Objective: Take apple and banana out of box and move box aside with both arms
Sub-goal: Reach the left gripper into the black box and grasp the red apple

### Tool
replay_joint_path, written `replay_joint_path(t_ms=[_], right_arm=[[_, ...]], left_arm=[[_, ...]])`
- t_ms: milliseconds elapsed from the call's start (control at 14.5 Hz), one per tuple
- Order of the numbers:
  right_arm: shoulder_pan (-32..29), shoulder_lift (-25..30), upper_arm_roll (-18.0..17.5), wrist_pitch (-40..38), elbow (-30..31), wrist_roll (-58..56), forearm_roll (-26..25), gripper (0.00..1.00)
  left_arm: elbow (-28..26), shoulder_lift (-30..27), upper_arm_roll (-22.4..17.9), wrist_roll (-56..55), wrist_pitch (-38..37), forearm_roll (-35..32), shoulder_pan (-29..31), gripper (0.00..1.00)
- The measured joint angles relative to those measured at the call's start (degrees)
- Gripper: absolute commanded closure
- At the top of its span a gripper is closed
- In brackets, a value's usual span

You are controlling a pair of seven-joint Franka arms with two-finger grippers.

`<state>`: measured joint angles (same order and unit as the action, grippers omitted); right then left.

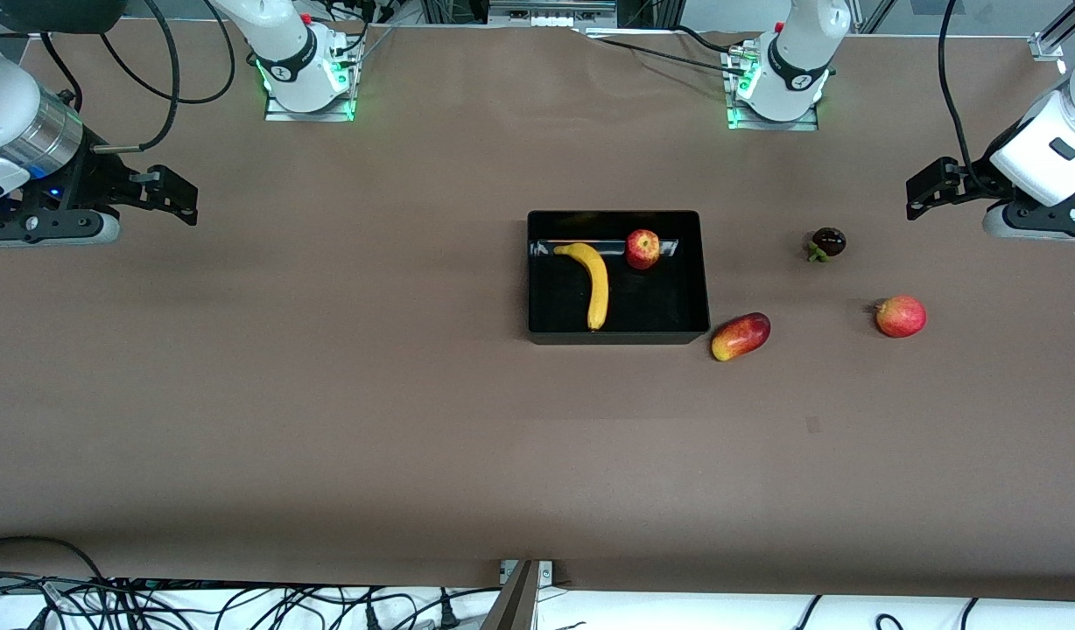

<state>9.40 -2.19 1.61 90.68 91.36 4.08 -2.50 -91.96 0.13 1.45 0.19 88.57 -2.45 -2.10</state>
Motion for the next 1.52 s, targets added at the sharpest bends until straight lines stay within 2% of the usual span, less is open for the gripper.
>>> replay_joint_path(t_ms=[690, 828, 966, 1103, 1241, 1517], right_arm=[[0.0, 0.0, 0.0, 0.0, 0.0, 0.0, 0.0, 0.0], [0.0, 0.0, 0.0, 0.0, 0.0, 0.0, 0.0, 0.0], [0.0, 0.0, 0.0, 0.0, 0.0, 0.0, 0.0, 0.0], [0.0, 0.0, 0.0, 0.0, 0.0, 0.0, 0.0, 0.0], [0.0, 0.0, 0.0, 0.0, 0.0, 0.0, 0.0, 0.0], [0.0, 0.0, 0.0, 0.0, 0.0, 0.0, 0.0, 0.0]], left_arm=[[-0.9, 1.3, 0.2, -0.3, -1.7, 1.2, -1.0, 0.0], [-1.5, 3.8, 0.4, -4.6, -1.2, 2.4, -3.9, 0.0], [-1.8, 7.1, 2.2, -14.3, 1.3, 2.7, -7.6, 0.0], [-2.5, 10.0, 6.3, -24.5, 4.7, 2.7, -9.6, 0.0], [-5.6, 12.0, 9.5, -32.1, 11.3, 2.7, -11.4, 0.0], [-18.0, 13.7, 13.6, -41.1, 29.1, 2.7, -13.1, 0.0]])
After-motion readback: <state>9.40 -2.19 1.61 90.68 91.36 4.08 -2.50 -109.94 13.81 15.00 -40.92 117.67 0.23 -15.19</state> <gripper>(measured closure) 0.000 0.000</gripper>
